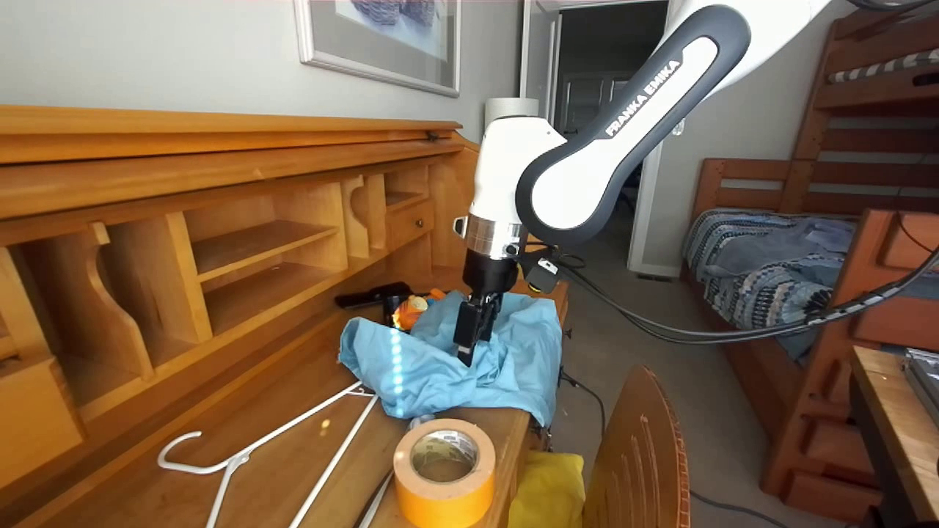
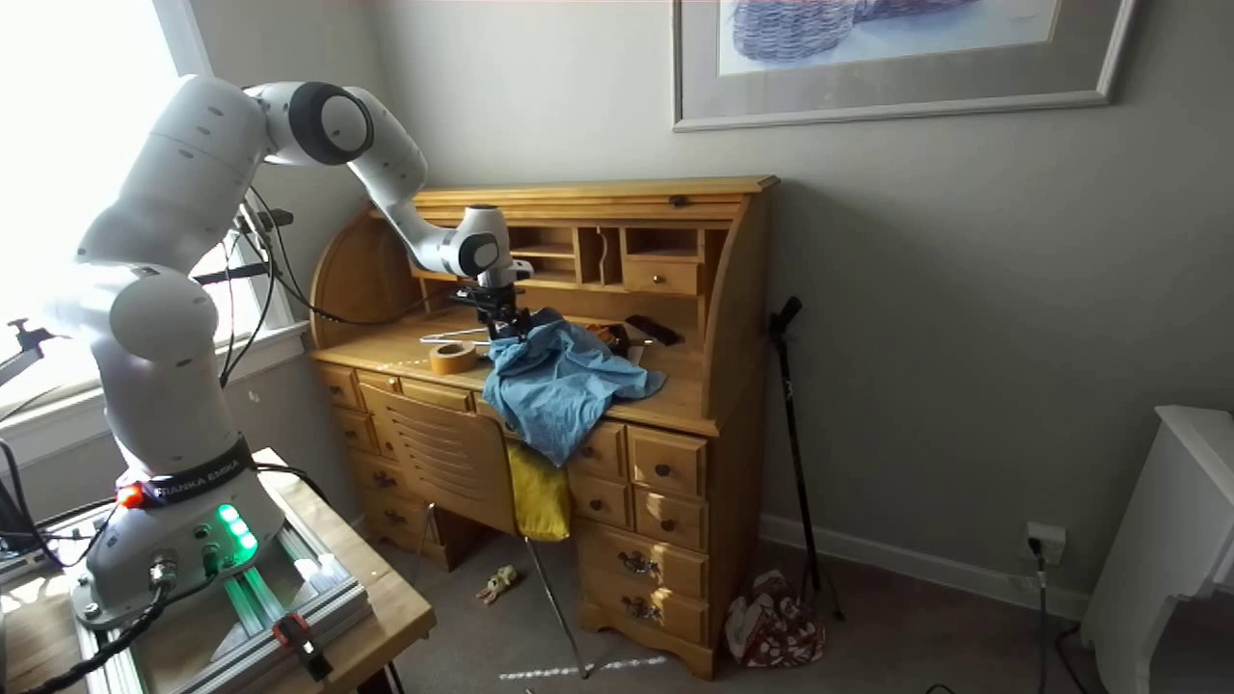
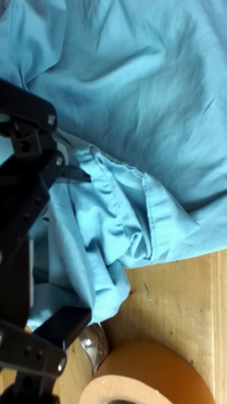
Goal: Move the blue cloth
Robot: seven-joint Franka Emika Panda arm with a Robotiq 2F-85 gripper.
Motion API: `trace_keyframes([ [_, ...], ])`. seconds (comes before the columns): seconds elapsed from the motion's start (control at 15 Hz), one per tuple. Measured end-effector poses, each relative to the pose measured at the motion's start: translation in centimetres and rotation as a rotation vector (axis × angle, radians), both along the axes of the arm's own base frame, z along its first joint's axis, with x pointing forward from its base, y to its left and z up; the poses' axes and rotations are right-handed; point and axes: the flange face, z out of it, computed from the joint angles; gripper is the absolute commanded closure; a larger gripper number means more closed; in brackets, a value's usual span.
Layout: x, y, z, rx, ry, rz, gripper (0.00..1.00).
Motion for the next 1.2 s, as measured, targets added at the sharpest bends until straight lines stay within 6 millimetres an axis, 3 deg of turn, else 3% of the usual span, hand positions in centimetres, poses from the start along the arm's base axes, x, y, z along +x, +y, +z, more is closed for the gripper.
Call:
trace_keyframes([
  [0.2, -0.1, -0.4, -0.3, -0.002, 0.028, -0.005, 0.0],
  [0.33, -0.7, 0.4, -0.6, 0.015, 0.072, 0.029, 0.0],
  [0.93, -2.0, 5.3, -1.4, 0.145, 0.061, 0.508, 0.0],
  [1.2, -1.8, 6.7, 0.2, 0.207, 0.022, 0.711, 0.0],
])
